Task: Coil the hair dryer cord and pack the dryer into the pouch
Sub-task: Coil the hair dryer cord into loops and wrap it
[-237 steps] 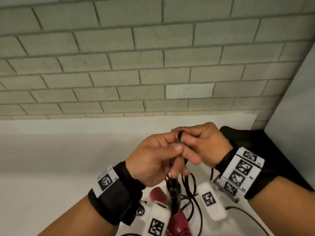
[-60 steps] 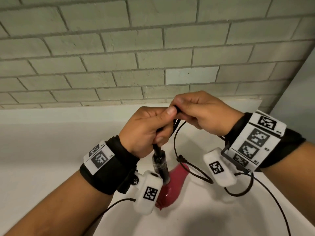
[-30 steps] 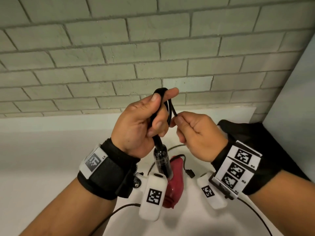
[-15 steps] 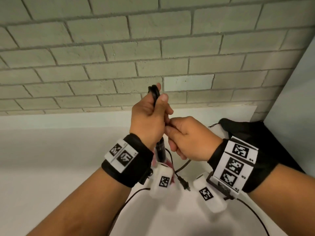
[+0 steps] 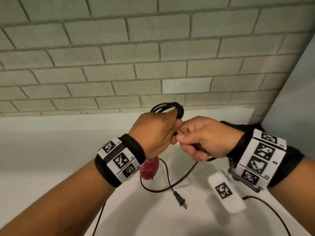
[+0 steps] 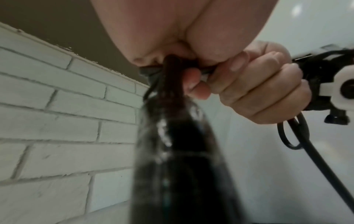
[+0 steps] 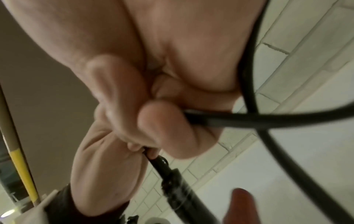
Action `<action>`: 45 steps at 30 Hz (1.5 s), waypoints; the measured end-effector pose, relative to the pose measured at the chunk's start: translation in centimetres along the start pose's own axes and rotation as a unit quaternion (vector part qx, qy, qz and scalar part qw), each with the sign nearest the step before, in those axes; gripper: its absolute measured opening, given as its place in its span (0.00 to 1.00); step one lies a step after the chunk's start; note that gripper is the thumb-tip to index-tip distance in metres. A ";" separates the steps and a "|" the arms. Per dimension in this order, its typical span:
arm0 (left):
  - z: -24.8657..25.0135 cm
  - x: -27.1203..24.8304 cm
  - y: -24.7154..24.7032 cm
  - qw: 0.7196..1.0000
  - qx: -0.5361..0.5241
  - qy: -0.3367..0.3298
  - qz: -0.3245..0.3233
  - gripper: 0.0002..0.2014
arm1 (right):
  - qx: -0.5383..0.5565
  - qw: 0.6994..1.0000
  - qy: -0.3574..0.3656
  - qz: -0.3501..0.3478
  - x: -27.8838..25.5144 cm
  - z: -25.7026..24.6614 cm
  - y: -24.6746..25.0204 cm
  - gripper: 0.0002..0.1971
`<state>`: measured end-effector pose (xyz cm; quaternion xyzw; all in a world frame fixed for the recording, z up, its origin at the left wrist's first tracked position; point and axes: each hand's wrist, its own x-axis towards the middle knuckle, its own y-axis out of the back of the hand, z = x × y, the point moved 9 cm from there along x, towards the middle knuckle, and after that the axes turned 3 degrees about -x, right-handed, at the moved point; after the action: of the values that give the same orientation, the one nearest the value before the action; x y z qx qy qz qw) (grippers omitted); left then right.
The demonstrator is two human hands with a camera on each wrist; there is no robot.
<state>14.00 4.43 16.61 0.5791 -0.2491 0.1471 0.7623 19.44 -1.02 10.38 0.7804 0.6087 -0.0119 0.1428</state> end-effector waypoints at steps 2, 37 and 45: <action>0.0 -0.6 -0.8 0.999 0.007 -0.017 -0.037 0.18 | -0.120 0.993 0.000 0.020 -0.5 0.0 0.6 0.14; 0.7 -2.3 -3.0 0.676 -0.709 0.170 -0.110 0.15 | 0.039 0.944 0.122 0.304 0.5 -3.8 2.6 0.30; -1.3 -1.7 -2.7 0.655 -0.704 0.271 -0.033 0.15 | 0.068 0.952 0.158 0.254 1.7 -3.9 2.5 0.27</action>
<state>14.25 4.96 13.21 -0.1891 -0.0406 0.0528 0.9797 21.64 0.98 14.29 0.9088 0.4032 0.1069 -0.0105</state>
